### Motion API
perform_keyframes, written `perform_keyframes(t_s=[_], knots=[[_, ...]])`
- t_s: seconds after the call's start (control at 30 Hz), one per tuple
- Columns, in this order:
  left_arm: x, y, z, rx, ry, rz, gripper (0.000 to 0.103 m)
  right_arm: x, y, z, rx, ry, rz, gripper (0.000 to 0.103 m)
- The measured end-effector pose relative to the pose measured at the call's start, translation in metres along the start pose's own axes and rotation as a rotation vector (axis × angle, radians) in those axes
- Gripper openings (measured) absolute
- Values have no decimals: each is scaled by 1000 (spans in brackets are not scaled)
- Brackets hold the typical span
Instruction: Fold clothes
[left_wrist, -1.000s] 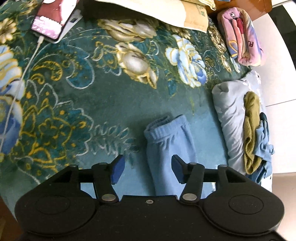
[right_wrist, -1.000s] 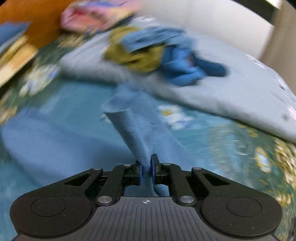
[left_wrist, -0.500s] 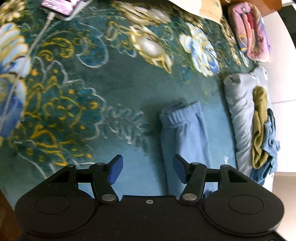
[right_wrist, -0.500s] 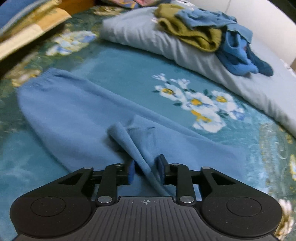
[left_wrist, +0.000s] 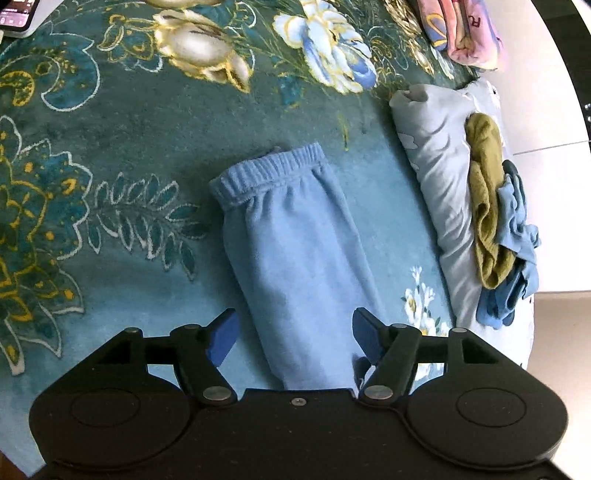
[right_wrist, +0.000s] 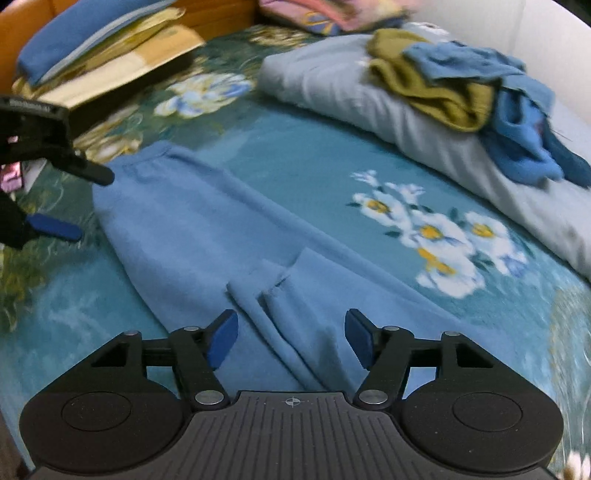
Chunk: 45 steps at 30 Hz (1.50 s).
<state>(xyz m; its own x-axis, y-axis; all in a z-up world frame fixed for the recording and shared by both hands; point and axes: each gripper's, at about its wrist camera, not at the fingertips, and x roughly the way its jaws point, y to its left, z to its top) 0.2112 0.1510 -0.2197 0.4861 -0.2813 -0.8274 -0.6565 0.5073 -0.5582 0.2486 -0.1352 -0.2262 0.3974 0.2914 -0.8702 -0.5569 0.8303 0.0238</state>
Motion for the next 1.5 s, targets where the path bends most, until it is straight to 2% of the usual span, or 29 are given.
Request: perform_keyframes(t_s=[0.1,0.17,0.27,0.33,0.43,0.47,0.5,0.53,0.67,0.77,0.9,0.93,1.03,1.13,1.23,1.27,1.3,1.4,1.5], knots=[[-3,6,0,-13,-8,13,65,5,-2,3,3,9,37,36],[-5,10,2,-37,-16,18,65,4,-4,3,23,9,49,10],[-9,16,5,-67,-29,19,66,-2,-13,6,87,0,53,4],[-11,18,7,-73,-37,19,66,-13,-22,12,129,-40,13,4],[-12,23,10,-82,-45,19,66,-47,-27,22,151,-203,-203,4],[-12,25,10,-86,-47,22,67,-55,-25,24,154,-247,-254,4],[-12,27,10,-92,-48,27,67,-57,-20,25,150,-266,-256,4],[-11,29,10,-101,-47,32,67,-52,-12,26,123,-249,-232,4],[-11,35,11,-114,-43,32,68,-10,25,17,31,-90,-84,4],[-6,36,16,-100,-53,28,69,8,40,8,16,-20,-47,5],[3,34,26,-89,-70,-12,72,16,35,6,86,8,-29,9],[6,34,29,-83,-76,-19,73,16,33,7,102,8,-9,12],[18,31,38,-61,-97,-21,74,8,27,9,139,0,67,30],[30,35,46,-77,-130,-14,73,-14,20,10,170,-47,81,33],[35,42,51,-112,-166,-43,67,-33,8,5,215,-69,60,40],[36,44,51,-125,-176,-55,60,-38,3,2,228,-69,50,41],[37,46,52,-134,-184,-61,48,-43,-1,-2,239,-67,37,41],[37,45,51,-130,-201,-58,22,-51,-13,-11,265,-46,-8,42],[26,27,47,-30,-233,-31,19,-56,-29,-23,340,-30,-53,42]])
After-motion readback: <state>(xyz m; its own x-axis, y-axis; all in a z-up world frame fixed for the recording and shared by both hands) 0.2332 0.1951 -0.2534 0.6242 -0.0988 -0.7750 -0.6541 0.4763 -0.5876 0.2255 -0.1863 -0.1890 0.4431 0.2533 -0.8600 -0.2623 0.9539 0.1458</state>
